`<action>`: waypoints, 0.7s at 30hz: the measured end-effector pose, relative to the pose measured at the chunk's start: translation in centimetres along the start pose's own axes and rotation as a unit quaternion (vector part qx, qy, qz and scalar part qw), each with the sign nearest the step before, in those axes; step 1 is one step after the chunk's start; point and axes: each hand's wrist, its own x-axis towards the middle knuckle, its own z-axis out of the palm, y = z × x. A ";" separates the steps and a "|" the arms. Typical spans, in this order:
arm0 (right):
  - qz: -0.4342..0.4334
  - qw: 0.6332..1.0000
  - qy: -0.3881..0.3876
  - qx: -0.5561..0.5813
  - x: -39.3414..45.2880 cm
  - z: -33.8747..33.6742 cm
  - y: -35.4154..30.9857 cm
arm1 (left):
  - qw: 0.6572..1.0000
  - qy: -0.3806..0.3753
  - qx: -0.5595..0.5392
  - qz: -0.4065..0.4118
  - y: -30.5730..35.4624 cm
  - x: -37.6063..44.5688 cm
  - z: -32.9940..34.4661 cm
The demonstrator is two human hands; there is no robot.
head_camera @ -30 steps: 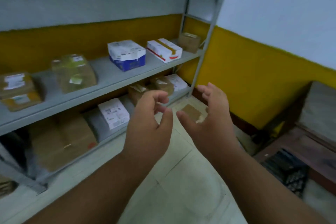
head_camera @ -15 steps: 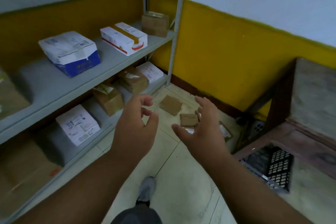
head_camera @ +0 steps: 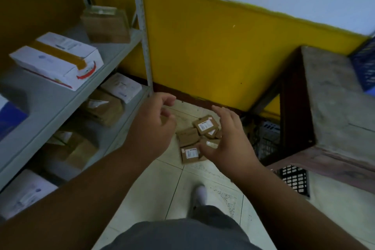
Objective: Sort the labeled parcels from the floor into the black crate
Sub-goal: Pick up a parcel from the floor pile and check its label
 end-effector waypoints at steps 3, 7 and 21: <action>0.005 1.000 0.011 0.020 5.2 -0.6 3.2 | 0.999 -0.033 0.008 -0.012 -1.3 4.7 3.0; 0.005 0.999 -0.002 0.052 14.3 -0.2 5.9 | 0.998 -0.030 0.040 -0.032 -3.0 10.7 4.8; -0.011 0.998 -0.013 0.068 35.1 9.7 2.9 | 0.991 -0.042 0.089 -0.088 -13.8 25.9 0.4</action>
